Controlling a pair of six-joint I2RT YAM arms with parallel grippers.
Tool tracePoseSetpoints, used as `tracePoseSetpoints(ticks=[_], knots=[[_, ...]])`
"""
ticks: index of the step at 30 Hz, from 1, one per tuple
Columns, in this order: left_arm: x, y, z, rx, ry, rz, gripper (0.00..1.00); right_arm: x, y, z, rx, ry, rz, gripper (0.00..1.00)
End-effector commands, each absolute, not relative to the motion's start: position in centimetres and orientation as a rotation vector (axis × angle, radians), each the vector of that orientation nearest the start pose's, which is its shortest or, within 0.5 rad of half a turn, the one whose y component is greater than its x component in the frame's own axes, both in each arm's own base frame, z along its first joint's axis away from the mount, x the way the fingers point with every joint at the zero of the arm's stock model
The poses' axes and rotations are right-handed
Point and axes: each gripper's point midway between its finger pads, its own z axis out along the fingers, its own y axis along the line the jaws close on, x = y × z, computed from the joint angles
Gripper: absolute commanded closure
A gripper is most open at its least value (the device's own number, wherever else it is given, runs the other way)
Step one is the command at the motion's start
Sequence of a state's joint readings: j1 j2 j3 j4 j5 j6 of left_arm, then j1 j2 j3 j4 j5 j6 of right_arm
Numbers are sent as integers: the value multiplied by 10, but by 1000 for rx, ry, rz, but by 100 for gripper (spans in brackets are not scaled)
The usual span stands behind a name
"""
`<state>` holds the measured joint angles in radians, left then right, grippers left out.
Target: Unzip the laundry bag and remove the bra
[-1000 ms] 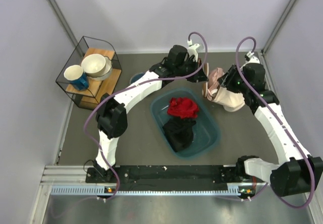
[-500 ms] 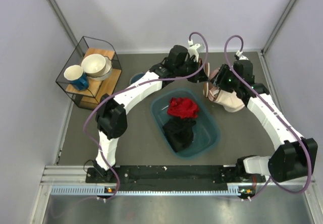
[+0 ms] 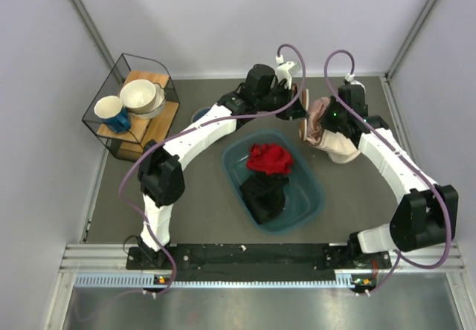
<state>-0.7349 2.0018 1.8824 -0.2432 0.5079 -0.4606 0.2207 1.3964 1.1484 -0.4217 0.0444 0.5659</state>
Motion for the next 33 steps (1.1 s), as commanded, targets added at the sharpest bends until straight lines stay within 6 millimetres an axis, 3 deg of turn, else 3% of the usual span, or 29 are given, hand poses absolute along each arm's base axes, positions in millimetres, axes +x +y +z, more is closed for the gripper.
tracePoseSetpoints(ticks=[1,9,18,27,33], knots=[[344,-452,327,691,1844,-1273,100,387,98,255,374,2061,387,100],[345,-454,313,692,1879,-1275,100,365,117,347,310,1872,606,100],[350,-454,308,680,1890,-1253,100,332,135,434,224,1708,808,100],[358,-454,303,659,1919,-1215,100,281,145,508,78,1551,942,100],[375,-456,309,637,1911,-1193,100,248,152,534,-33,1492,1003,100]])
